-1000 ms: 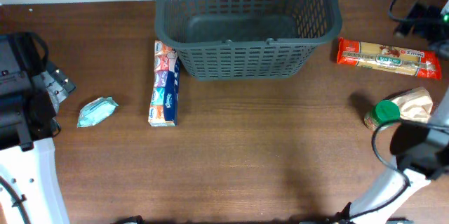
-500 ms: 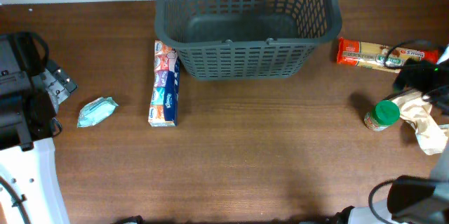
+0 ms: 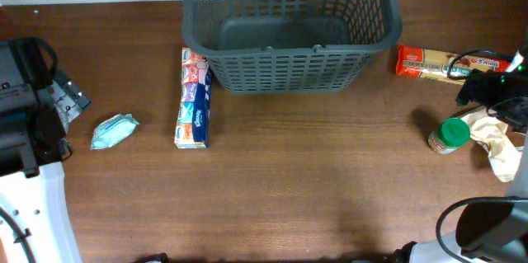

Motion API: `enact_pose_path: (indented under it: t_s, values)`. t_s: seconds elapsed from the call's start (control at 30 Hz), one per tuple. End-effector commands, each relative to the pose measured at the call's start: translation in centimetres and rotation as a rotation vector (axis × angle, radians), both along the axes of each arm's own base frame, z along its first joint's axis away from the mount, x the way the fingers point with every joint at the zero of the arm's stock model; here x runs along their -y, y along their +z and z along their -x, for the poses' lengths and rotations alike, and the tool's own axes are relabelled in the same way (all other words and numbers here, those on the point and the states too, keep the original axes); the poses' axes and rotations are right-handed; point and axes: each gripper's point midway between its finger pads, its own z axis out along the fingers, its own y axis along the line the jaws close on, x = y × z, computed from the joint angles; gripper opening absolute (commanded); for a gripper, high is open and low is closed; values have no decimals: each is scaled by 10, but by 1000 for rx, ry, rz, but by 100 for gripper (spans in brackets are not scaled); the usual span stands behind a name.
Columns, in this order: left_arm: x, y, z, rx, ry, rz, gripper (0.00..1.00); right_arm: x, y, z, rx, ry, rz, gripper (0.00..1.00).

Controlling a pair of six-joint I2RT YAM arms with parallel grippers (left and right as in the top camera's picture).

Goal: Pack container
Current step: 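Move the right gripper down over the green-capped jar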

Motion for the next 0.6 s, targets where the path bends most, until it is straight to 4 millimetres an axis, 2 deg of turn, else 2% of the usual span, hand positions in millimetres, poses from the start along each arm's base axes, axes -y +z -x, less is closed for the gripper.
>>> enact_pose_path:
  t_s: [0.0, 0.23, 0.4, 0.57]
  values:
    - [0, 6, 0, 24, 5, 3, 99, -15, -12, -5, 12, 124, -72, 99]
    - [0, 6, 0, 24, 5, 3, 99, -15, -48, -8, -9, 174, -86, 99]
    - [0, 6, 0, 24, 5, 3, 99, -4, -79, -3, -18, 155, -90, 99]
    - [0, 6, 0, 24, 5, 3, 99, 14, -88, 4, 1, 91, -98, 99]
